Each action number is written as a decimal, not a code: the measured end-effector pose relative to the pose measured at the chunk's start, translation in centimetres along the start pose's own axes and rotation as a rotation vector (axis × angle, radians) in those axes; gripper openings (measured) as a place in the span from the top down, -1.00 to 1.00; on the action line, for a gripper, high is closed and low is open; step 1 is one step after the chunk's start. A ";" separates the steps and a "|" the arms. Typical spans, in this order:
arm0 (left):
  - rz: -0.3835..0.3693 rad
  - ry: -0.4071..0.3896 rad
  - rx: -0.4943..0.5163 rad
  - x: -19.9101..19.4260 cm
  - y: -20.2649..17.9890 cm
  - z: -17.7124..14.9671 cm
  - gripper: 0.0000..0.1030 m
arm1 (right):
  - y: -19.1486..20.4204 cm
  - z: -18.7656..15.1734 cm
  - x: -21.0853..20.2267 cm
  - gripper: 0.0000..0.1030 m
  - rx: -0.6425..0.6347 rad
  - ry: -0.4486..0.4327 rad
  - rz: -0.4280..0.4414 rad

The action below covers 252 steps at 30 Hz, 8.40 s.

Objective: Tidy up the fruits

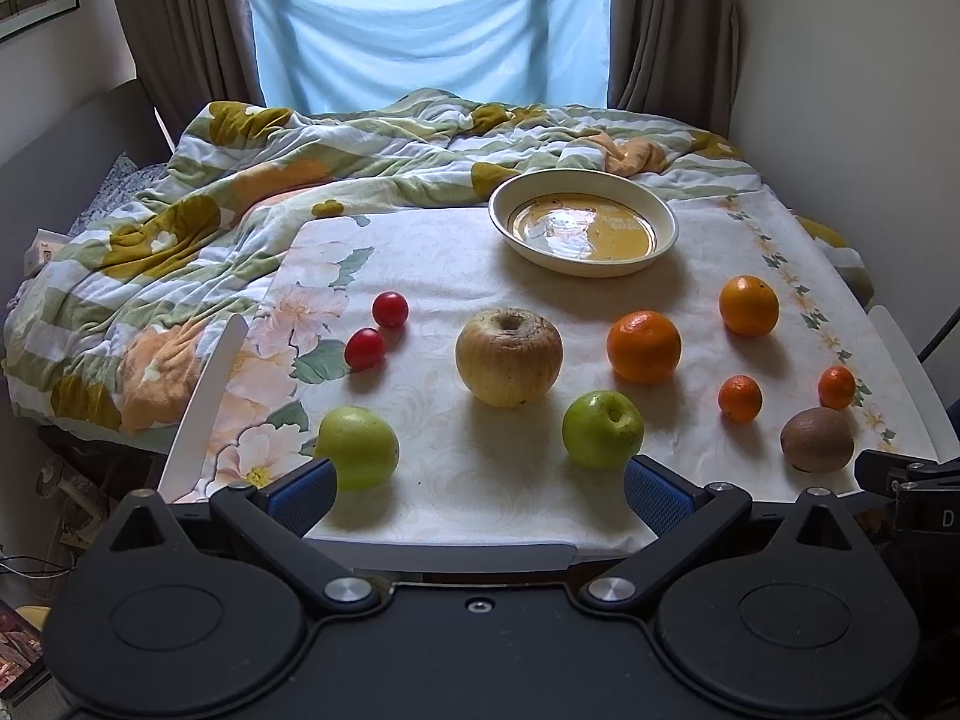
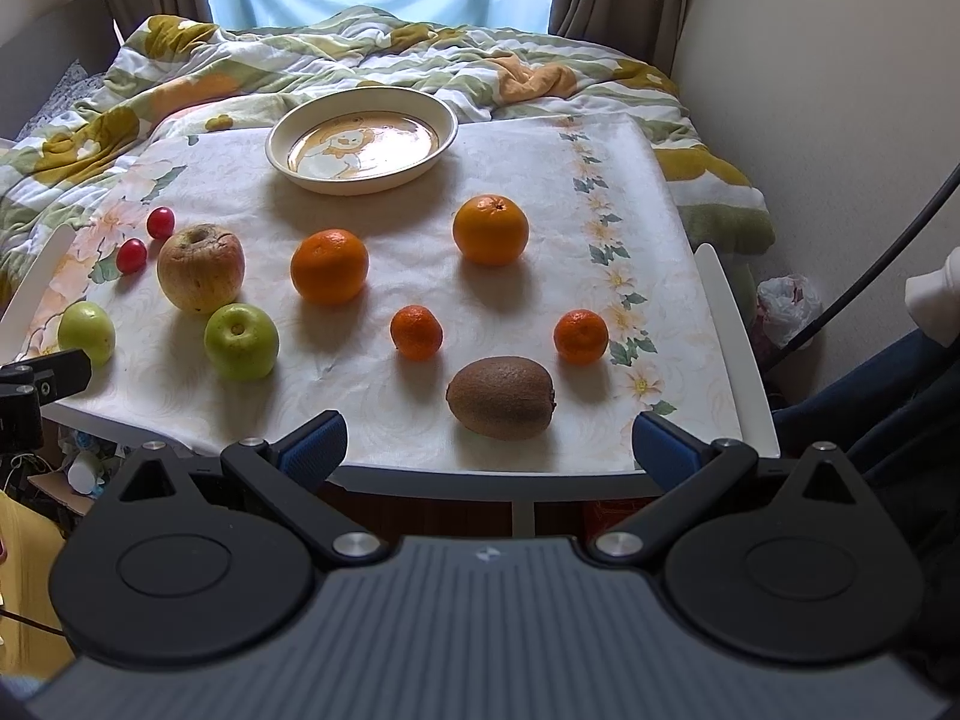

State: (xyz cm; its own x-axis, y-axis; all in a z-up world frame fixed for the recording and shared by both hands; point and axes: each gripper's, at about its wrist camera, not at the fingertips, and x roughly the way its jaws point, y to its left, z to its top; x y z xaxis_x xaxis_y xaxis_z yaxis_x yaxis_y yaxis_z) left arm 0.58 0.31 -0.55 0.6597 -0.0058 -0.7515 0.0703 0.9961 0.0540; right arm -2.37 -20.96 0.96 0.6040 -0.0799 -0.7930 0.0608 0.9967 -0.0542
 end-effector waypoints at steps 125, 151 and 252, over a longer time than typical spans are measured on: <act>-0.220 0.073 0.233 30.5 -6.3 25.0 -0.10 | -1.2 29.8 23.4 -0.57 -0.070 -0.092 0.265; -0.189 0.045 0.192 24.8 -1.9 22.8 -1.00 | 0.3 27.9 24.7 -0.57 -0.159 -0.047 0.297; 0.160 0.014 -0.144 12.8 5.7 -1.5 -0.20 | 7.2 5.9 15.6 -1.00 -0.282 -0.081 0.302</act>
State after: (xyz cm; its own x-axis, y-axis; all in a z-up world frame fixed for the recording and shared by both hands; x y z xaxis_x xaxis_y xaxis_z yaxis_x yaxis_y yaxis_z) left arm 8.33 6.08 -10.87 0.6433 0.1536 -0.7501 -0.1428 0.9865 0.0795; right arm 12.12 -15.10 -8.22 0.6225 0.2269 -0.7490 -0.3414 0.9399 0.0009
